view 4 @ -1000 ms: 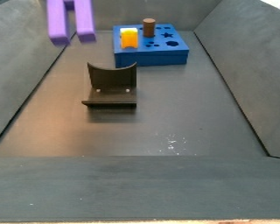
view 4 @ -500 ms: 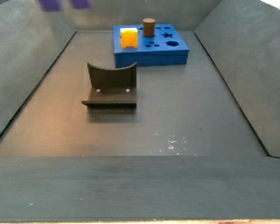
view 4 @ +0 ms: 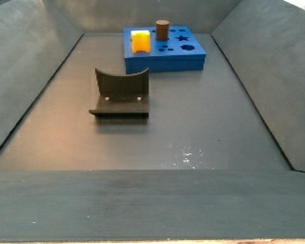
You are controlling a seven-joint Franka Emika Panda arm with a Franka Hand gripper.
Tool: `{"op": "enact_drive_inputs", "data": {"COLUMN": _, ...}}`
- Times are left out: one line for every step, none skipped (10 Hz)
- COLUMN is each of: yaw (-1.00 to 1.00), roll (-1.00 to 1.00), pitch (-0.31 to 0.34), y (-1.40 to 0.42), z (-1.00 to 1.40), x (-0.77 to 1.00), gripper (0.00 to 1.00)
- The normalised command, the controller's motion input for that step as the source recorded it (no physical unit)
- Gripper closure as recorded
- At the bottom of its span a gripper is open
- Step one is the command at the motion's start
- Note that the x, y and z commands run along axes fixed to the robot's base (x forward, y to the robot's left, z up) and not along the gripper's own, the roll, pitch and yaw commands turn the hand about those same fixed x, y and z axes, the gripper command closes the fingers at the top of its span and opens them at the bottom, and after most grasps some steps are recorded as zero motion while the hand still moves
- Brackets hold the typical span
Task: Pick up the double-square object. Move up. Place the double-square object on the fixture. Regrasp the double-square object. Move to above the board. Insert the double-square object.
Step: Move to above the board, then insert the double-square object.
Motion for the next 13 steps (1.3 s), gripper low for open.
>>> {"op": "enact_drive_inputs", "data": {"yaw": -0.14, "roll": -1.0, "pitch": -0.103, "y": -1.0, "z": 0.12, "x": -0.54, "gripper": 1.0}}
{"op": "enact_drive_inputs", "data": {"yaw": -0.15, "roll": -1.0, "pitch": -0.104, "y": -1.0, "z": 0.12, "x": -0.55, "gripper": 1.0}}
{"op": "enact_drive_inputs", "data": {"yaw": -0.15, "roll": -1.0, "pitch": -0.1, "y": -1.0, "z": 0.12, "x": -0.56, "gripper": 1.0}}
{"op": "enact_drive_inputs", "data": {"yaw": -0.15, "roll": -1.0, "pitch": -0.102, "y": -1.0, "z": 0.12, "x": -0.57, "gripper": 1.0}}
{"op": "enact_drive_inputs", "data": {"yaw": -0.15, "roll": -1.0, "pitch": -0.112, "y": -1.0, "z": 0.12, "x": -0.58, "gripper": 1.0}}
{"op": "enact_drive_inputs", "data": {"yaw": -0.11, "roll": -0.75, "pitch": -0.095, "y": -1.0, "z": 0.12, "x": -0.61, "gripper": 1.0}}
{"op": "enact_drive_inputs", "data": {"yaw": -0.07, "roll": -0.52, "pitch": -0.081, "y": -1.0, "z": 0.11, "x": -0.62, "gripper": 1.0}}
{"op": "enact_drive_inputs", "data": {"yaw": -0.03, "roll": -0.29, "pitch": -0.055, "y": -0.67, "z": 0.07, "x": -0.43, "gripper": 1.0}}
{"op": "enact_drive_inputs", "data": {"yaw": -0.01, "roll": -0.19, "pitch": -0.039, "y": -0.41, "z": 0.04, "x": -0.27, "gripper": 1.0}}
{"op": "enact_drive_inputs", "data": {"yaw": 0.0, "roll": -0.14, "pitch": -0.028, "y": -0.29, "z": 0.02, "x": -0.19, "gripper": 1.0}}
{"op": "enact_drive_inputs", "data": {"yaw": 0.0, "roll": 0.0, "pitch": -0.01, "y": 0.0, "z": 0.0, "x": 0.0, "gripper": 1.0}}
{"op": "enact_drive_inputs", "data": {"yaw": 0.0, "roll": -0.01, "pitch": 0.0, "y": 0.0, "z": 0.0, "x": 0.0, "gripper": 1.0}}
{"op": "enact_drive_inputs", "data": {"yaw": 0.0, "roll": 0.0, "pitch": -0.031, "y": 0.0, "z": -0.01, "x": 0.0, "gripper": 1.0}}
